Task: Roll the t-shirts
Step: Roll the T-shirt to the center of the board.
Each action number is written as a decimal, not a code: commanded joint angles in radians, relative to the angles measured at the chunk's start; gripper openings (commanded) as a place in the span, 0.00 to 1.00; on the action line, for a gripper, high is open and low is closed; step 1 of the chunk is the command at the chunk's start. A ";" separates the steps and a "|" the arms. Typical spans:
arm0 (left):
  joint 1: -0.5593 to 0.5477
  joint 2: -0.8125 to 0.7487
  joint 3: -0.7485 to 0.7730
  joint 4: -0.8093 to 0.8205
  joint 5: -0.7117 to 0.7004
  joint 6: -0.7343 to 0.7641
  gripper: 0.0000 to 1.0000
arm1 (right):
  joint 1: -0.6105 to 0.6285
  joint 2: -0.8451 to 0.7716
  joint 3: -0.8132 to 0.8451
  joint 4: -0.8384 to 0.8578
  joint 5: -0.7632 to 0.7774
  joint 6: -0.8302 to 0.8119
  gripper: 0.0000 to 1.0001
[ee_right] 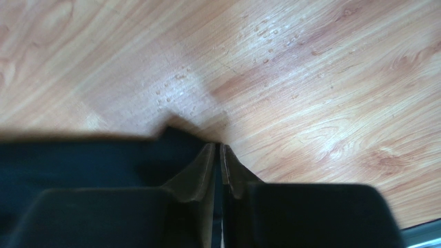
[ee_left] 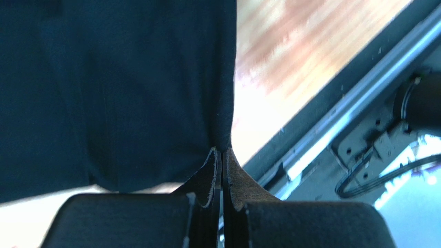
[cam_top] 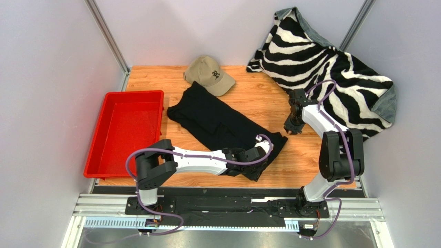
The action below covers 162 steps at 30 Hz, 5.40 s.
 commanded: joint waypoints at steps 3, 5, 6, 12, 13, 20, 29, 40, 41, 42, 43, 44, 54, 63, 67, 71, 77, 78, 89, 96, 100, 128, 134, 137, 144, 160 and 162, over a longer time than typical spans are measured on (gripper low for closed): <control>-0.021 -0.020 0.013 -0.051 0.054 -0.005 0.00 | -0.035 -0.139 -0.045 0.061 0.021 0.025 0.44; -0.020 -0.020 0.017 -0.051 0.057 0.000 0.00 | -0.043 -0.203 -0.102 0.086 -0.034 0.040 0.45; -0.020 -0.017 0.020 -0.050 0.062 0.000 0.00 | -0.043 -0.224 -0.122 0.096 -0.047 0.049 0.46; -0.006 -0.008 0.021 -0.041 0.090 0.000 0.00 | -0.045 -0.346 -0.340 0.221 -0.177 0.121 0.45; -0.003 -0.010 0.021 -0.037 0.093 0.000 0.00 | -0.045 -0.356 -0.364 0.262 -0.188 0.143 0.45; 0.002 -0.010 0.017 -0.039 0.099 0.001 0.00 | -0.040 -0.381 -0.515 0.402 -0.224 0.201 0.44; 0.000 -0.013 0.009 -0.007 0.174 0.030 0.00 | -0.040 -0.372 -0.463 0.364 -0.122 0.197 0.14; 0.002 -0.007 -0.023 0.114 0.266 -0.009 0.00 | 0.020 -0.344 -0.294 0.095 0.083 0.080 0.00; 0.005 -0.008 -0.029 0.122 0.275 -0.020 0.00 | 0.030 -0.329 -0.284 0.087 0.089 0.080 0.00; 0.009 -0.010 -0.037 0.139 0.283 -0.025 0.00 | 0.043 -0.302 -0.261 0.077 0.100 0.082 0.00; 0.015 -0.011 -0.057 0.148 0.291 -0.031 0.00 | 0.069 -0.286 -0.250 0.069 0.121 0.083 0.00; 0.020 -0.017 -0.066 0.157 0.297 -0.043 0.00 | 0.080 -0.275 -0.236 0.061 0.131 0.092 0.00; 0.092 -0.068 -0.187 0.262 0.332 -0.088 0.00 | 0.167 -0.136 -0.086 -0.008 0.182 0.143 0.00; 0.143 -0.105 -0.223 0.236 0.332 -0.089 0.00 | 0.201 -0.053 0.011 -0.019 0.191 0.165 0.05; 0.175 -0.131 -0.260 0.236 0.329 -0.092 0.00 | 0.201 -0.038 0.020 0.018 0.177 0.146 0.07; 0.201 -0.148 -0.276 0.185 0.321 -0.082 0.00 | 0.201 -0.030 0.014 0.066 0.143 0.145 0.07; 0.206 -0.137 -0.272 0.141 0.317 -0.055 0.00 | 0.205 0.004 0.016 0.129 0.109 0.139 0.06; 0.207 -0.134 -0.275 0.137 0.314 -0.055 0.00 | 0.207 0.015 0.020 0.135 0.096 0.140 0.06; 0.209 -0.089 -0.267 0.085 0.288 -0.036 0.00 | 0.209 0.055 0.045 0.167 0.071 0.109 0.27; 0.215 -0.065 -0.246 0.065 0.297 -0.074 0.00 | 0.210 -0.120 -0.018 0.166 0.073 0.083 0.53; 0.215 -0.062 -0.232 0.059 0.301 -0.075 0.00 | 0.209 -0.228 -0.110 0.170 0.060 0.099 0.53; 0.215 -0.060 -0.215 0.053 0.311 -0.075 0.00 | 0.255 -0.354 -0.478 0.477 -0.096 0.185 0.50; 0.216 -0.085 -0.217 0.050 0.294 -0.042 0.00 | 0.255 -0.269 -0.426 0.394 -0.075 0.166 0.47; 0.215 -0.125 -0.220 0.030 0.265 -0.016 0.08 | 0.255 -0.252 -0.400 0.347 -0.056 0.163 0.47; 0.178 -0.243 -0.128 -0.105 0.122 0.116 0.43 | 0.255 -0.205 -0.352 0.299 -0.044 0.160 0.46; 0.040 0.026 0.159 -0.093 -0.200 0.236 0.57 | 0.258 -0.151 -0.322 0.279 -0.059 0.168 0.45; 0.035 0.044 0.153 -0.056 -0.212 0.239 0.57 | 0.258 -0.142 -0.325 0.285 -0.062 0.172 0.45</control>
